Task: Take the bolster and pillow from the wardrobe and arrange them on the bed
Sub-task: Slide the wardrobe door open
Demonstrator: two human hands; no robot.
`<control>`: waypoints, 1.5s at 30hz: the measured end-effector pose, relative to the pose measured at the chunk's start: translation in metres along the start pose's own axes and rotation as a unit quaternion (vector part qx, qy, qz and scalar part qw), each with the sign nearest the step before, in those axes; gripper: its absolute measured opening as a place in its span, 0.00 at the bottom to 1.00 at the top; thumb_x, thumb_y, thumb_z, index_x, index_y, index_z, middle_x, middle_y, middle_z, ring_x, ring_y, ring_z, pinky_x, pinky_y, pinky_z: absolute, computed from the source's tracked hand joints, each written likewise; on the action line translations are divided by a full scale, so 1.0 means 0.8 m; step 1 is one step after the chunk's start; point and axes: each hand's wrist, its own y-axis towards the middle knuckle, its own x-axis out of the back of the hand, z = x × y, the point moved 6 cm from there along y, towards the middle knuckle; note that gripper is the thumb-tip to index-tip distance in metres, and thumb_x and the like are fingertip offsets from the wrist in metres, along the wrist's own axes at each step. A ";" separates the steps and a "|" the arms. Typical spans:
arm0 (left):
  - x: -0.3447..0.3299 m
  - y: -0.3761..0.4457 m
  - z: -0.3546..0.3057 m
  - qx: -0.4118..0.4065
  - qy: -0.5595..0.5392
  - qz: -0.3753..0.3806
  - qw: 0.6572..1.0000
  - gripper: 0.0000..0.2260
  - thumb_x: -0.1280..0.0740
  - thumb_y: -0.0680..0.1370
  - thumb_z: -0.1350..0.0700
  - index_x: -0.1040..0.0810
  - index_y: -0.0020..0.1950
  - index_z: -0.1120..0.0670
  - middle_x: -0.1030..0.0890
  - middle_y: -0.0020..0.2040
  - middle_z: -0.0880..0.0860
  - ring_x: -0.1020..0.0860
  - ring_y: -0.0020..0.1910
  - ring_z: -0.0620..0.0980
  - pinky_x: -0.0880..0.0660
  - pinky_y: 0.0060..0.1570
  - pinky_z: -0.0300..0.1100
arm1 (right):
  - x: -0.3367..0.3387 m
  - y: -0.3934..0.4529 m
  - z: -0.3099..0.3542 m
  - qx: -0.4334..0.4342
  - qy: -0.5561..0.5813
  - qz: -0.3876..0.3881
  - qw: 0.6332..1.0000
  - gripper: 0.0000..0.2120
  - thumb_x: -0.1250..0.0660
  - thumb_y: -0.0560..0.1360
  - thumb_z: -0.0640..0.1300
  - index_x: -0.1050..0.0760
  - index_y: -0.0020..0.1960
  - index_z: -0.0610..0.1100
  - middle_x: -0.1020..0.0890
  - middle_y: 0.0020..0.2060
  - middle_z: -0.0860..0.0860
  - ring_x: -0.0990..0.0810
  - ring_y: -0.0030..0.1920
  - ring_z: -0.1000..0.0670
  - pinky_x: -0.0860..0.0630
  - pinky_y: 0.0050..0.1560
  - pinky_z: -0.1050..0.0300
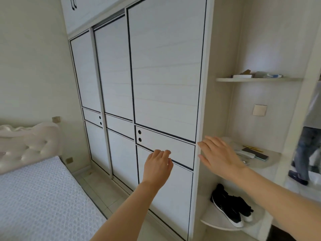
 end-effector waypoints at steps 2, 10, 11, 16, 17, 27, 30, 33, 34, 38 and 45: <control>-0.034 0.008 -0.007 0.008 0.004 0.019 1.000 0.14 0.41 0.81 0.55 0.23 0.64 0.55 0.17 0.52 0.51 0.23 0.58 0.52 0.28 0.59 0.45 | -0.024 0.002 -0.019 -0.003 0.016 0.004 1.000 0.17 0.29 0.71 0.47 0.21 0.54 0.36 0.17 0.48 0.42 0.20 0.55 0.40 0.23 0.55 0.46; -0.133 0.067 0.034 0.089 -0.007 0.057 0.994 0.15 0.44 0.82 0.52 0.26 0.66 0.52 0.19 0.57 0.48 0.26 0.60 0.49 0.28 0.58 0.43 | -0.141 0.053 -0.074 0.009 0.043 0.027 0.999 0.18 0.29 0.72 0.47 0.22 0.56 0.36 0.17 0.50 0.42 0.22 0.59 0.39 0.24 0.57 0.44; -0.143 0.078 0.045 0.103 -0.011 0.055 0.993 0.15 0.44 0.82 0.52 0.26 0.66 0.52 0.19 0.57 0.49 0.26 0.60 0.49 0.27 0.58 0.43 | -0.156 0.064 -0.081 0.015 0.039 0.029 0.999 0.18 0.29 0.72 0.47 0.22 0.56 0.36 0.17 0.50 0.42 0.22 0.59 0.39 0.25 0.59 0.44; -0.189 0.156 0.098 0.176 -0.048 0.029 0.983 0.14 0.43 0.82 0.52 0.27 0.66 0.52 0.20 0.58 0.51 0.24 0.59 0.49 0.25 0.56 0.44 | -0.219 0.143 -0.116 0.037 0.034 0.023 0.999 0.19 0.30 0.72 0.47 0.22 0.57 0.36 0.18 0.51 0.41 0.22 0.60 0.39 0.26 0.61 0.43; -0.199 0.174 0.107 0.190 -0.059 0.026 0.980 0.14 0.43 0.82 0.52 0.27 0.66 0.52 0.20 0.58 0.51 0.24 0.58 0.50 0.24 0.56 0.45 | -0.229 0.162 -0.125 0.038 0.032 0.022 0.999 0.19 0.30 0.72 0.47 0.23 0.57 0.36 0.18 0.51 0.41 0.22 0.60 0.39 0.26 0.61 0.42; -0.301 0.332 0.144 0.237 -0.189 0.004 0.953 0.17 0.43 0.82 0.52 0.32 0.71 0.51 0.29 0.70 0.48 0.31 0.67 0.48 0.27 0.58 0.44 | -0.305 0.312 -0.198 0.070 -0.094 0.054 0.992 0.25 0.42 0.79 0.52 0.33 0.69 0.36 0.28 0.68 0.40 0.38 0.73 0.40 0.43 0.72 0.42; -0.319 0.368 0.133 0.240 -0.242 -0.013 0.940 0.21 0.44 0.83 0.51 0.38 0.76 0.51 0.37 0.77 0.48 0.40 0.75 0.48 0.37 0.69 0.45 | -0.318 0.342 -0.215 0.067 -0.186 0.071 0.978 0.30 0.53 0.80 0.56 0.47 0.76 0.39 0.42 0.76 0.42 0.52 0.77 0.41 0.55 0.74 0.41; -0.334 0.394 0.123 0.255 -0.297 -0.030 0.920 0.24 0.46 0.83 0.49 0.47 0.79 0.48 0.46 0.80 0.46 0.49 0.79 0.46 0.46 0.76 0.47 | -0.325 0.361 -0.227 0.059 -0.239 0.058 0.967 0.32 0.57 0.80 0.58 0.56 0.78 0.41 0.51 0.78 0.44 0.59 0.77 0.40 0.60 0.74 0.37; -0.339 0.401 0.120 0.255 -0.312 -0.034 0.915 0.25 0.46 0.83 0.48 0.49 0.80 0.47 0.49 0.81 0.45 0.51 0.79 0.46 0.48 0.77 0.49 | -0.327 0.365 -0.229 0.057 -0.251 0.055 0.965 0.32 0.57 0.80 0.58 0.58 0.78 0.42 0.52 0.78 0.44 0.60 0.76 0.39 0.61 0.73 0.36; -0.358 0.422 0.109 0.239 -0.343 -0.055 0.907 0.27 0.48 0.83 0.44 0.55 0.80 0.46 0.54 0.81 0.42 0.57 0.79 0.44 0.54 0.78 0.47 | -0.338 0.369 -0.236 0.055 -0.282 0.065 0.956 0.33 0.60 0.80 0.59 0.64 0.77 0.42 0.60 0.77 0.42 0.65 0.75 0.38 0.62 0.72 0.33; -0.384 0.452 0.095 0.255 -0.377 -0.106 0.884 0.27 0.52 0.83 0.43 0.59 0.79 0.45 0.61 0.77 0.37 0.65 0.76 0.39 0.62 0.76 0.43 | -0.357 0.375 -0.239 0.047 -0.334 0.085 0.938 0.35 0.60 0.80 0.60 0.71 0.74 0.40 0.69 0.74 0.38 0.70 0.72 0.34 0.70 0.67 0.30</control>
